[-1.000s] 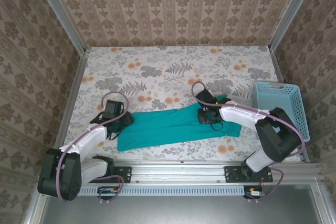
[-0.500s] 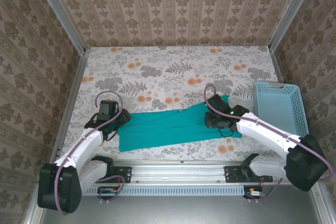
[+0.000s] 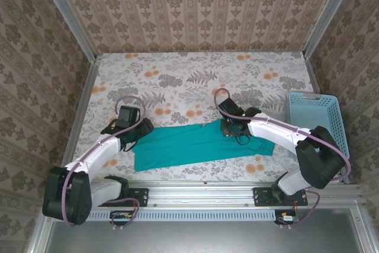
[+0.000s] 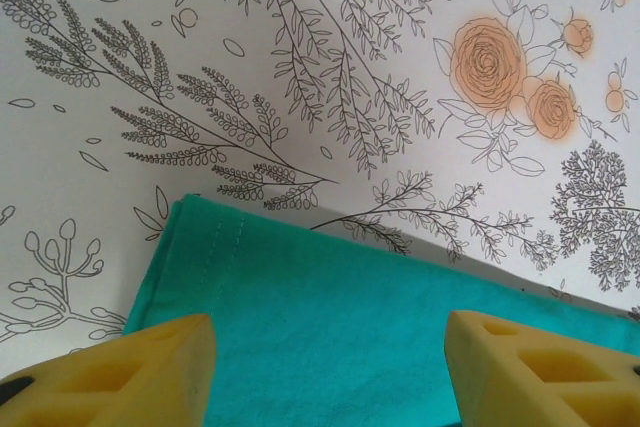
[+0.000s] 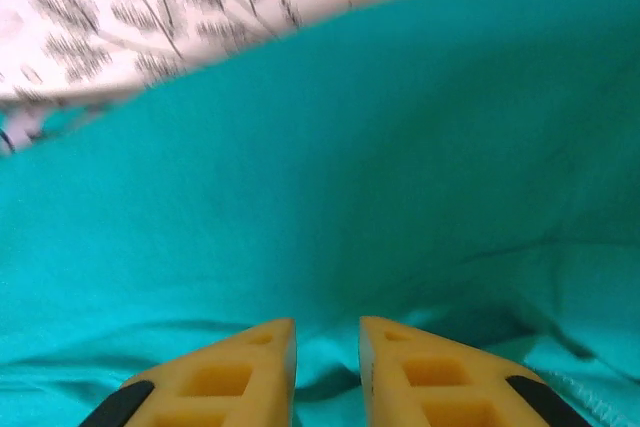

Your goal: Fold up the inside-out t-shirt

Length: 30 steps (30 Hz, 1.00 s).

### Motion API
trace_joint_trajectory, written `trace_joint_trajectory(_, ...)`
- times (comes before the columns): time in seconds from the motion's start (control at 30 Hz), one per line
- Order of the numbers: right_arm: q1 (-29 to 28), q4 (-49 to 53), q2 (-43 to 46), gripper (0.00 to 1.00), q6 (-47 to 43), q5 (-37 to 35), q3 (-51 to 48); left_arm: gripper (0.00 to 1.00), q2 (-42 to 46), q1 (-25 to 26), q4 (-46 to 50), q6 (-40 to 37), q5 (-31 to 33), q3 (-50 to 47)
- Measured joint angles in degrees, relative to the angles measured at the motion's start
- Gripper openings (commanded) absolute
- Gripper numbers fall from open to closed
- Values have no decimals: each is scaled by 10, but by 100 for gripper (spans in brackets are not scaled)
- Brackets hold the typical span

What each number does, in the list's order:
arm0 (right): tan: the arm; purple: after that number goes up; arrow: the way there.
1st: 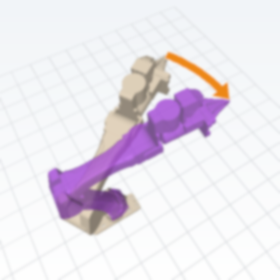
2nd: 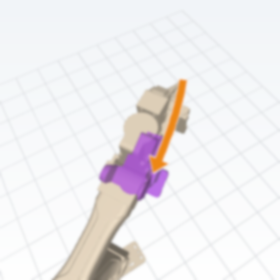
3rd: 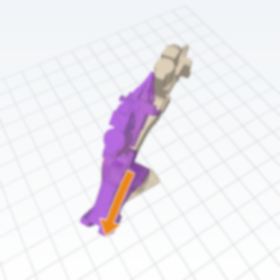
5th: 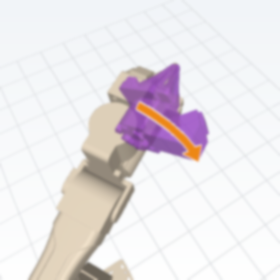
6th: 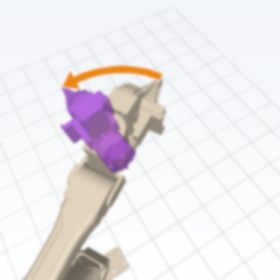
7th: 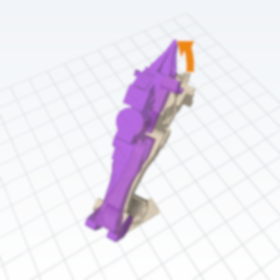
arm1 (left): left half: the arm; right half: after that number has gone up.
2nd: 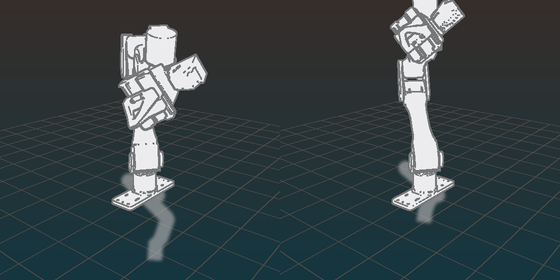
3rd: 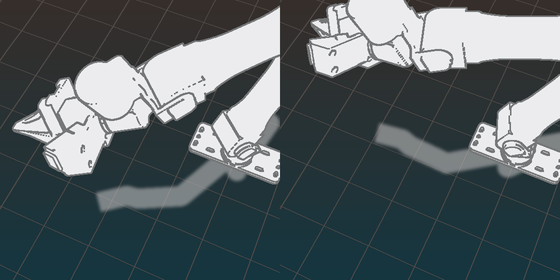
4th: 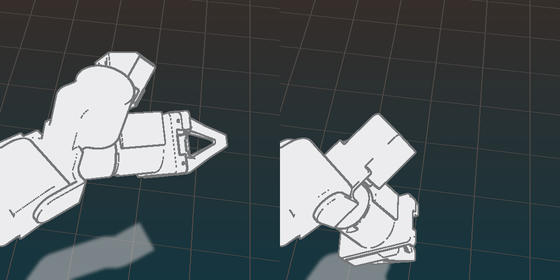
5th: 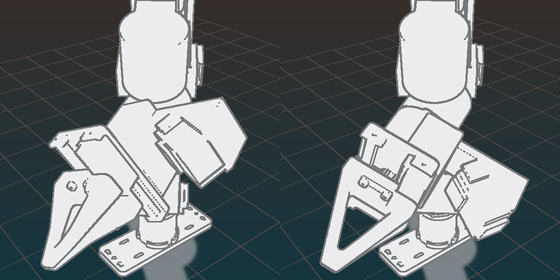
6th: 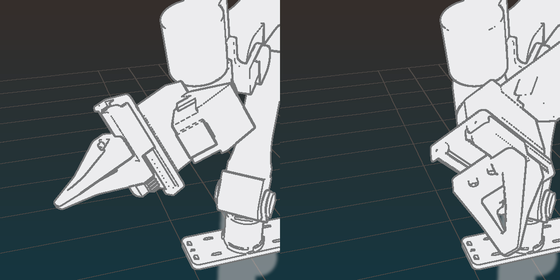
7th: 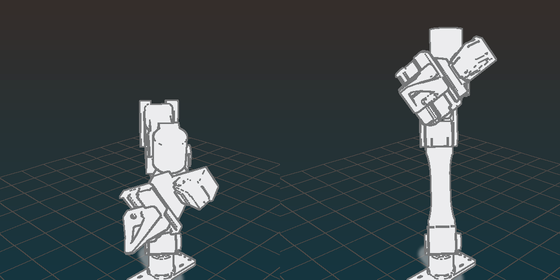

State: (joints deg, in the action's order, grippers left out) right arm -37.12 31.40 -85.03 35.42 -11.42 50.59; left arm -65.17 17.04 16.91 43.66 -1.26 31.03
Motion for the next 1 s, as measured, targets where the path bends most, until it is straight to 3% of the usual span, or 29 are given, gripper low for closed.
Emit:
trace_joint_trajectory(0.33, -128, 37, 63, 21, 77, -2, -97, 63, -28, -18, -19, -2, 0, -9)
trace_joint_trajectory(0.47, -144, 45, 108, 27, 89, -12, -94, 63, -31, -20, -20, -7, 0, -9)
trace_joint_trajectory(0.57, -121, 57, 146, 33, 88, -36, -88, 63, -29, -5, -8, -15, 7, -2)
trace_joint_trajectory(0.73, -12, 57, 167, 38, 65, -45, -85, 64, -11, 67, 12, -24, 32, 31)
trace_joint_trajectory(0.83, 47, 45, 151, 42, 48, -44, -86, 64, -10, 83, 9, -24, 37, 35)
trace_joint_trajectory(1.0, 66, 34, 102, 42, 30, -43, -86, 64, -50, 84, 8, -24, 41, 36)
